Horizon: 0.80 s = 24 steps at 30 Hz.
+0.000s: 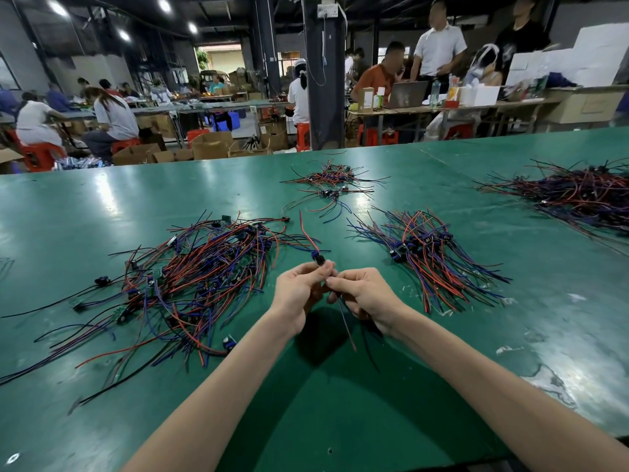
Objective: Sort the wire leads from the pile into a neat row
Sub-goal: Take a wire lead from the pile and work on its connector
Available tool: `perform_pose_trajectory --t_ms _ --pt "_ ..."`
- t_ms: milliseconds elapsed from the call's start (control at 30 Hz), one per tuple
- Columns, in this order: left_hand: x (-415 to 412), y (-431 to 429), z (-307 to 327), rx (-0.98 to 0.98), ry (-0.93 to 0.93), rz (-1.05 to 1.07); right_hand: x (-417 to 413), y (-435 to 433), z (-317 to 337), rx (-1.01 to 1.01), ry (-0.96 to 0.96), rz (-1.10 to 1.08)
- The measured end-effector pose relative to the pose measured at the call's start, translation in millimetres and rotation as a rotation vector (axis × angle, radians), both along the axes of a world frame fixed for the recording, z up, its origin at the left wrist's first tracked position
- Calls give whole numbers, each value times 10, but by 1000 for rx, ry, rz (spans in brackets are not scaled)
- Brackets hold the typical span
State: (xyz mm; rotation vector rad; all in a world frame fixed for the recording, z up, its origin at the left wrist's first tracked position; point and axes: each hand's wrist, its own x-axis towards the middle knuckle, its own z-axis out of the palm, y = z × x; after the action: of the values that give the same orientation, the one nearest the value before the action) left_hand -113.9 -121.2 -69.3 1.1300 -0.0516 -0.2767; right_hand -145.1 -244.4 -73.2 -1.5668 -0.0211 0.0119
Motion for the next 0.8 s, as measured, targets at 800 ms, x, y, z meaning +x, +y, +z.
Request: perform_pose_trajectory --t_ms 800 --pt "223 247 6 110 -63 293 24 -16 -6 -42 107 220"
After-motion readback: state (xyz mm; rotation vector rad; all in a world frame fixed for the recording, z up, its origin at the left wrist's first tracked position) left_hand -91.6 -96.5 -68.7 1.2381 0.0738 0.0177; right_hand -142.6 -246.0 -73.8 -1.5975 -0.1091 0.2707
